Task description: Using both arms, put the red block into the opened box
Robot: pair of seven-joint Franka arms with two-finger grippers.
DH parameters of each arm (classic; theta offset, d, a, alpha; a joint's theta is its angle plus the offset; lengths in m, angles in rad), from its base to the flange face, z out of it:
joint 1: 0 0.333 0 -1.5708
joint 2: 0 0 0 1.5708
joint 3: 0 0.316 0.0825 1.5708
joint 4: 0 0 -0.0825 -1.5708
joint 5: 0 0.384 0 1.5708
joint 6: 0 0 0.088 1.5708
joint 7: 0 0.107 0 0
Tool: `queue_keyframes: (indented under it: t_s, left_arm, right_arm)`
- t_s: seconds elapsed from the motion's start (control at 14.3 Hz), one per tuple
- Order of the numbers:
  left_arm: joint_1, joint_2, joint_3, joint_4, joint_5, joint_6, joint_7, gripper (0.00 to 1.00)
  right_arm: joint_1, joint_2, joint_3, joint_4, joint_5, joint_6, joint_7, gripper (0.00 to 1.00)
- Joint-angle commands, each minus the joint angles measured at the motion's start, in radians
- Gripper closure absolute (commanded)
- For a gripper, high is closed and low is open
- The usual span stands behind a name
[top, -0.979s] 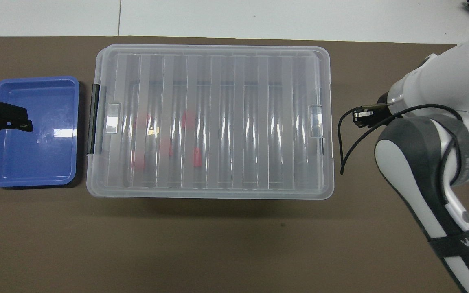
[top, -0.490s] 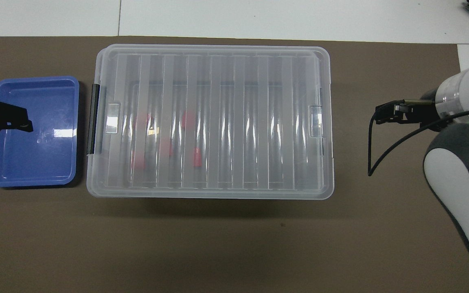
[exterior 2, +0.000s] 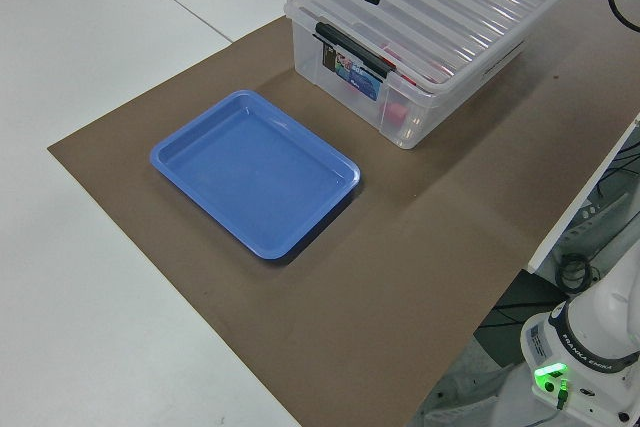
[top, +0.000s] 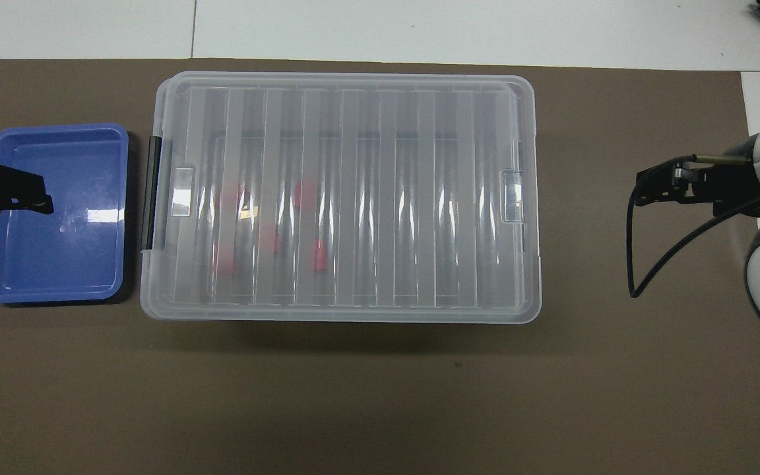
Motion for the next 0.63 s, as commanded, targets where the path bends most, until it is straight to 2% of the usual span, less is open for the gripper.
queue_keyframes:
  t_s: [0.0, 0.56]
  left_arm:
    - [0.001, -0.010, 0.001, -0.011, 0.005, -0.008, 0.000, 0.00]
    - [0.001, -0.010, 0.003, -0.009, 0.005, -0.008, 0.000, 0.00]
  right_arm:
    - [-0.011, -0.024, 0.003, -0.014, 0.012, -0.040, -0.011, 0.00]
    - [-0.007, -0.040, 0.003, -0.043, 0.014, -0.029, -0.051, 0.00]
